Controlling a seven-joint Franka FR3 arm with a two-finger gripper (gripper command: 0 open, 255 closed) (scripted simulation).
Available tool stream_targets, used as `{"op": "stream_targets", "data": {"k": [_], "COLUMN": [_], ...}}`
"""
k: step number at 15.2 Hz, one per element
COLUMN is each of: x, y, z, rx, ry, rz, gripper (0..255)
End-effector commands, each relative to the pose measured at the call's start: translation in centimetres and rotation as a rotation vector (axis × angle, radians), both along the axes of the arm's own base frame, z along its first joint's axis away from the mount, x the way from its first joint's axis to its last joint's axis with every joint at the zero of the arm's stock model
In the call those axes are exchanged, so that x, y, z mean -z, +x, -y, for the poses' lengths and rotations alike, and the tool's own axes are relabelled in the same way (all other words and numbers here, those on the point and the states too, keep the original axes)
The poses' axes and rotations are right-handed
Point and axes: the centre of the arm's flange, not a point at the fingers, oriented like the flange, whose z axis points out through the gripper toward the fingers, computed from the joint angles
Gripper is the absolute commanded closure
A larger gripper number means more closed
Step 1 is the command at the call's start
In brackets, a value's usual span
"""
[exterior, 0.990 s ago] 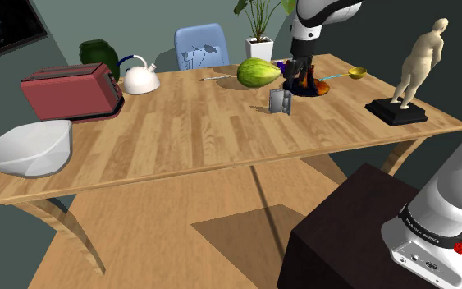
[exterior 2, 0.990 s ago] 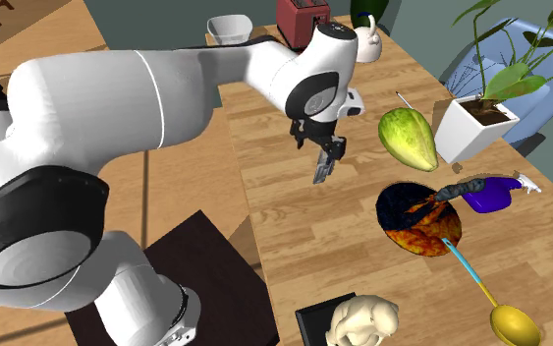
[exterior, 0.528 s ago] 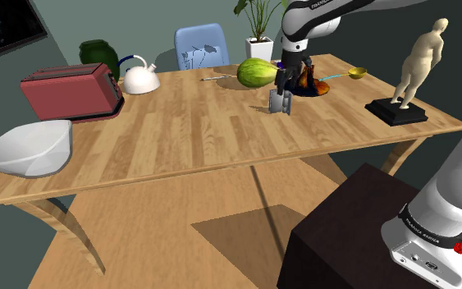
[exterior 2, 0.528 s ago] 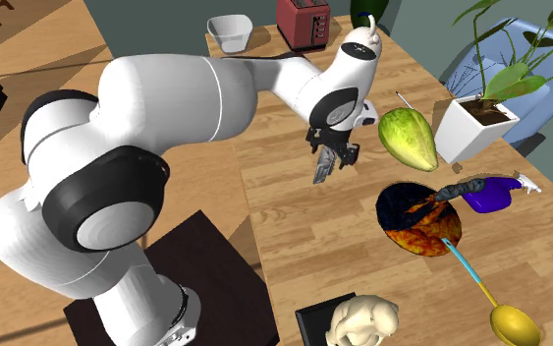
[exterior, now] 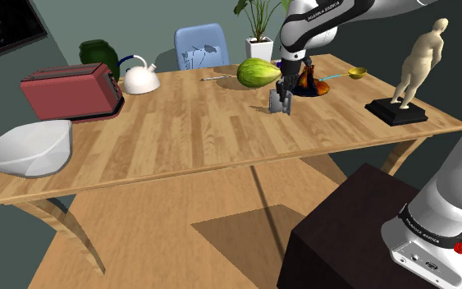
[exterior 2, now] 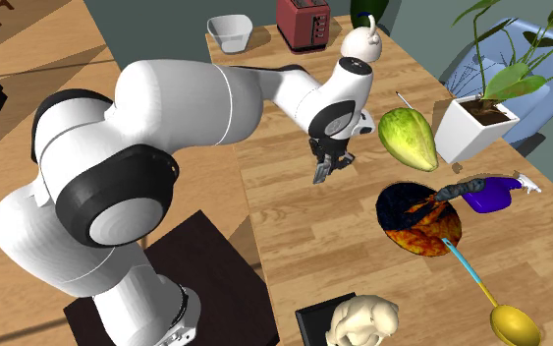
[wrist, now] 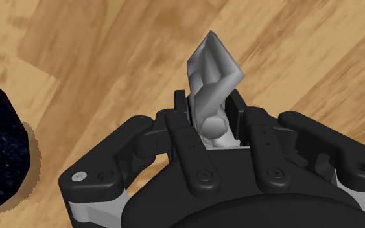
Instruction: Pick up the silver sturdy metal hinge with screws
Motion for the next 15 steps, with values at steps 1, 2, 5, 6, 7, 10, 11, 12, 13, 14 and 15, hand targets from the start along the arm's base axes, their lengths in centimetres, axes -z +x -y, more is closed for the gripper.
{"op": "stream_targets", "data": {"k": [1,2,5,6,7,10,11,12,13,14,15], "x": [0.1,0.1,0.1,0.1,0.1,-1.1,-1.6,-2.1,-2.7,-3.2,-3.7], "y": [0.0,0.0,0.0,0.0,0.0,0.0,0.0,0.0,0.0,0.0,0.0], "z": [0.0,0.0,0.0,0.0,0.0,0.0,0.0,0.0,0.0,0.0,0.0], "rx": [0.000,0.000,0.000,0.000,0.000,0.000,0.000,0.000,0.000,0.000,0.000], "ry": [0.000,0.000,0.000,0.000,0.000,0.000,0.000,0.000,0.000,0.000,0.000], "rz": [0.000,0.000,0.000,0.000,0.000,0.000,0.000,0.000,0.000,0.000,0.000], "gripper": [255,255,255,255,255,255,255,255,255,255,255]}}
